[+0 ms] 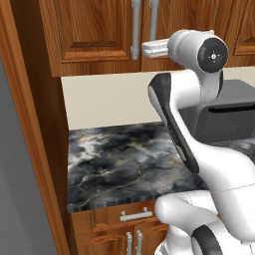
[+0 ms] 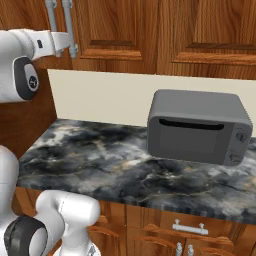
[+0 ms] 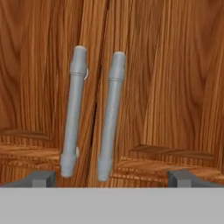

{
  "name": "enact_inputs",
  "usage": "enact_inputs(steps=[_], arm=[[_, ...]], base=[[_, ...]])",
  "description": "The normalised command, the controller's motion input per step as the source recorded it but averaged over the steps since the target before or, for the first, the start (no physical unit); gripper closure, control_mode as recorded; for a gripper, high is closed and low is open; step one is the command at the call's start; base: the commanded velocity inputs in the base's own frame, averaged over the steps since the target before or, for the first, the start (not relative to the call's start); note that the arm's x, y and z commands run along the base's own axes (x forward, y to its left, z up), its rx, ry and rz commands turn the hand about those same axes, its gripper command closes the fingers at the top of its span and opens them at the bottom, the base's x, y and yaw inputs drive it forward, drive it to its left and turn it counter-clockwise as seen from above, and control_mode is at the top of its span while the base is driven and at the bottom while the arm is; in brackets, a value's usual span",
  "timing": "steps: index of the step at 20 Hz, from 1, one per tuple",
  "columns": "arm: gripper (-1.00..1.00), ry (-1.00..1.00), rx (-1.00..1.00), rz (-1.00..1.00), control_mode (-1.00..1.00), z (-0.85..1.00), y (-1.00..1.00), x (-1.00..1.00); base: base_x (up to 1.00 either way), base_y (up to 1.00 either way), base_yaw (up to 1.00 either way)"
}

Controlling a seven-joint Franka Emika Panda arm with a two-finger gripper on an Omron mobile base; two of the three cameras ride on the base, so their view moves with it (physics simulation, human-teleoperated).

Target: The dining table condiment station is running low on shaker. Refill the condiment station by opening the cabinet and taking the shaker from the cabinet and placing it on the dining table.

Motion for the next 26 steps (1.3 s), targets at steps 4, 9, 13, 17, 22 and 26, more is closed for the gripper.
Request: enact_inputs(steps=[4,9,13,17,22,26], arm=[[-1.00,0.00,0.00,0.06,-1.00,0.00,-0.14,0.59],[-1.00,-0.01,0.00,0.04,-1.00,0.00,-0.14,0.48],[-1.00,0.00,0.00,0.02,-1.00,0.00,-0.08,0.41],[-1.00,0.00,0.00,-0.01,-1.00,0.00,0.09,0.52],[-1.00,0.01,0.00,-0.04,-1.00,0.00,0.29,0.48],[-1.00,0.00,0.00,-0.03,-1.00,0.00,0.25,0.46]], base=[[0.00,0.00,0.00],[0.00,0.00,0.00],[0.00,0.00,0.00],[0.00,0.00,0.00],[0.00,0.00,0.00],[0.00,0.00,0.00]])
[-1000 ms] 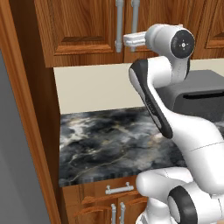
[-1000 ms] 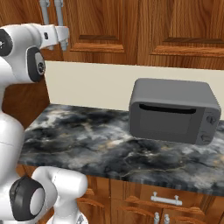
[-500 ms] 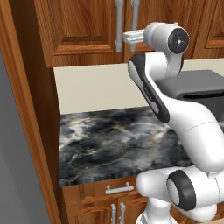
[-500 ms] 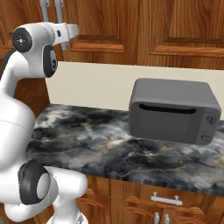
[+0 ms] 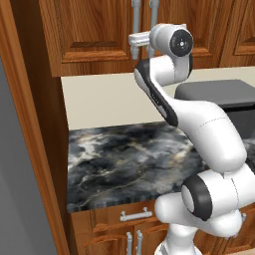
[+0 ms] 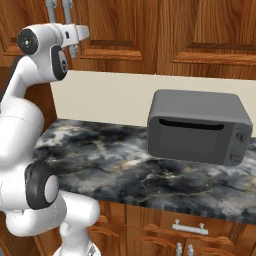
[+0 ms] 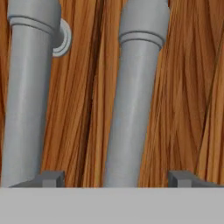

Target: The dining table condiment station is running low on shaker. Refill the condiment station by opening the cabinet and taking the shaker from the cabinet and placing it on the dining table.

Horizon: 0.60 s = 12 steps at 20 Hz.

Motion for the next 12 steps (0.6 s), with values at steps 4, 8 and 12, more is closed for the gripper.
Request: enact_inputs(steps=[4,8,12], arm=[[-1.00,0.00,0.00,0.00,-1.00,0.00,0.03,0.35],[1.00,0.00,0.00,0.00,-1.00,0.00,0.01,0.37],[1.00,0.02,0.00,0.00,-1.00,0.00,0.00,0.29]], base=[[0.00,0.00,0.00],[0.00,0.00,0.00],[0.00,0.00,0.00]])
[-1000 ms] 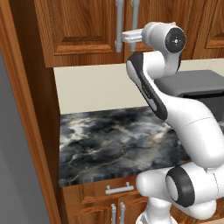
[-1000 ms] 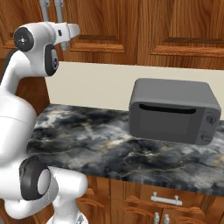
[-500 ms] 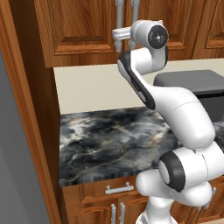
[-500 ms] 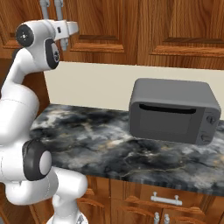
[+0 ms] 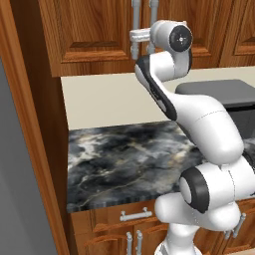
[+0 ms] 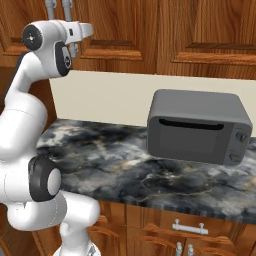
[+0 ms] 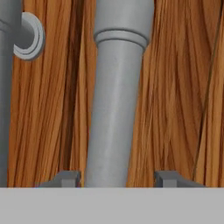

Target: The dining table condiment station is running low on shaker. Refill the condiment station by opening the cabinet and taking the shaker from the cabinet and placing it on the dining table.

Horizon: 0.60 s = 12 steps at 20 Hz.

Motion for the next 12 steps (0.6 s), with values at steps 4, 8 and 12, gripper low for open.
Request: enact_inputs(steps=[4,8,12], arm=[[1.00,0.02,0.00,0.00,-1.00,0.00,0.00,0.21],[1.00,0.00,0.00,0.00,-1.00,0.00,0.06,0.03],[1.00,0.03,0.00,0.00,-1.00,-0.01,0.05,0.00]], base=[[0.00,0.00,0.00],[0.00,0.00,0.00],[0.00,0.00,0.00]])
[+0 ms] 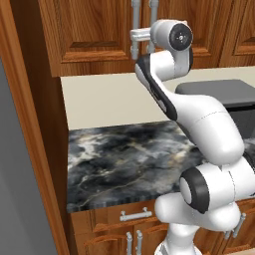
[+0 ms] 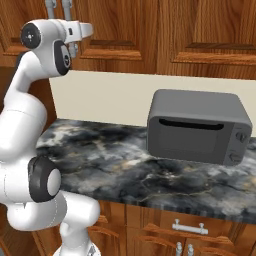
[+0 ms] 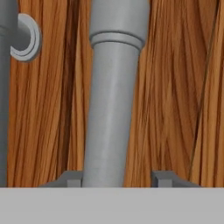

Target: The dining table condiment station is running low on shaker. Refill the condiment station by opening the cabinet and taking the shaker from the cabinet and placing it on the dining table.

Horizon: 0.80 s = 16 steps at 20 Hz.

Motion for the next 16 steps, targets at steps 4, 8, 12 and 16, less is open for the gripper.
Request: enact_inputs(steps=[4,8,12,16], arm=[[1.00,0.04,0.00,0.00,-1.00,-0.05,0.01,0.00],[1.00,0.05,0.00,0.00,-1.00,-0.19,0.00,0.04],[1.00,0.00,0.00,0.00,-1.00,-0.22,0.00,0.00],[1.00,0.00,0.00,0.01,-1.00,-0.27,0.00,-0.24]], base=[[0.00,0.00,0.00],[0.00,0.00,0.00],[0.00,0.00,0.00],[0.00,0.00,0.00]])
